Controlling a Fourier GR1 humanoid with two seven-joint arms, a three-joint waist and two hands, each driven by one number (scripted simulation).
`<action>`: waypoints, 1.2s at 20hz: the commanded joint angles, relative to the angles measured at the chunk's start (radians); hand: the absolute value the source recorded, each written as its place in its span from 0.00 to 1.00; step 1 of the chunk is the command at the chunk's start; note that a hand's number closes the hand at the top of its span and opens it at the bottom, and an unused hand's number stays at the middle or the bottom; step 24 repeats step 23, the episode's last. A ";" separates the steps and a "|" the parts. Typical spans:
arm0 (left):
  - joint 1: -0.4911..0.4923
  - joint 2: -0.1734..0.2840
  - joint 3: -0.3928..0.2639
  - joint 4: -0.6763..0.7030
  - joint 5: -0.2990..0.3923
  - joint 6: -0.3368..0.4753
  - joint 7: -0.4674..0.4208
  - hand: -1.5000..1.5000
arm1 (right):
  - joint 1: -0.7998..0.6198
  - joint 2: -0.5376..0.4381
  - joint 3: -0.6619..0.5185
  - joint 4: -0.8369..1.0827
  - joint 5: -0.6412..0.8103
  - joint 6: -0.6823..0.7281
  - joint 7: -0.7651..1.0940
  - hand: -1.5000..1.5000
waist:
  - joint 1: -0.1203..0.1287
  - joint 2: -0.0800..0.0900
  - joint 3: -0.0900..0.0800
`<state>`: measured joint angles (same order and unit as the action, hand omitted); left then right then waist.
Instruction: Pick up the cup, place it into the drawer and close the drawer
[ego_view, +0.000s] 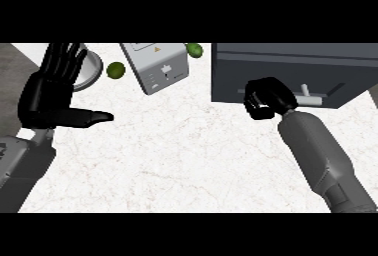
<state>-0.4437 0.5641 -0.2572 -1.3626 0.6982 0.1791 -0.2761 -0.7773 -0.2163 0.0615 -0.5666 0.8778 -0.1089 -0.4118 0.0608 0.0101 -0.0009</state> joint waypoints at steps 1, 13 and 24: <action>0.018 0.036 0.025 -0.005 0.004 -0.051 0.004 0.00 | -0.051 -0.035 -0.056 0.194 -0.007 -0.042 -0.066 1.00 | 0.011 0.017 0.004; 0.033 -0.023 -0.007 -0.019 0.006 -0.082 -0.001 0.00 | -0.203 -0.117 -0.138 0.304 -0.069 0.064 -0.053 1.00 | 0.061 0.038 0.005; 0.018 -0.033 0.002 0.013 0.007 -0.115 -0.016 0.00 | -0.222 -0.147 -0.185 0.305 -0.114 0.070 -0.117 1.00 | 0.061 0.046 0.004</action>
